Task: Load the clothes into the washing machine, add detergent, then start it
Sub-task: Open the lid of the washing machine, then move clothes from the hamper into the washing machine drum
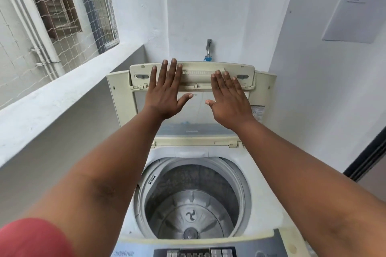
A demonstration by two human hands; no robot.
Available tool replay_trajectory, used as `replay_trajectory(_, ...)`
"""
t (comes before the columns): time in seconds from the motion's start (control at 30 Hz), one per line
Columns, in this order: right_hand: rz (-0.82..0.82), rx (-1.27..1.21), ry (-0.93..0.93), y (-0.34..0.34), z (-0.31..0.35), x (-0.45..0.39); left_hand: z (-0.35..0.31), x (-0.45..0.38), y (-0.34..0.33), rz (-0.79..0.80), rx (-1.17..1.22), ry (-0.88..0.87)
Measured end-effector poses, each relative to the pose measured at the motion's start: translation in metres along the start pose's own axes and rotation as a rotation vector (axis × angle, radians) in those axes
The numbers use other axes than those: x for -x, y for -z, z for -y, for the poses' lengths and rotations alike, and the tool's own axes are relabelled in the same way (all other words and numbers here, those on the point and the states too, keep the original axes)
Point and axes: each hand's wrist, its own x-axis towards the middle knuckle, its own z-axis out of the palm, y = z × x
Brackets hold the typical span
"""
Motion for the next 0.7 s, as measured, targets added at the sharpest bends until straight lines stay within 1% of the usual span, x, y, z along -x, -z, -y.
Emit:
replay_trajectory(0.1,0.042,-0.042,-0.004,0.009,0.000,0.029,-0.014,0.022,0.013,0.019,-0.016,-0.001)
replay_trajectory(0.2,0.100,-0.061,0.012,0.012,-0.004,0.063,-0.040,0.051,0.020,0.081,-0.015,0.019)
replay_trajectory(0.37,0.223,-0.111,0.079,0.012,-0.022,0.136,-0.122,0.117,0.028,0.261,0.064,0.096)
replay_trajectory(0.5,0.277,-0.126,0.136,0.012,-0.050,0.200,-0.201,0.157,0.034,0.380,0.121,0.079)
replay_trajectory(0.6,0.345,-0.147,0.124,0.005,-0.080,0.236,-0.250,0.172,0.037,0.445,0.157,0.061)
replay_trajectory(0.7,0.404,-0.168,0.051,-0.006,-0.109,0.258,-0.281,0.173,0.032,0.475,0.156,0.035)
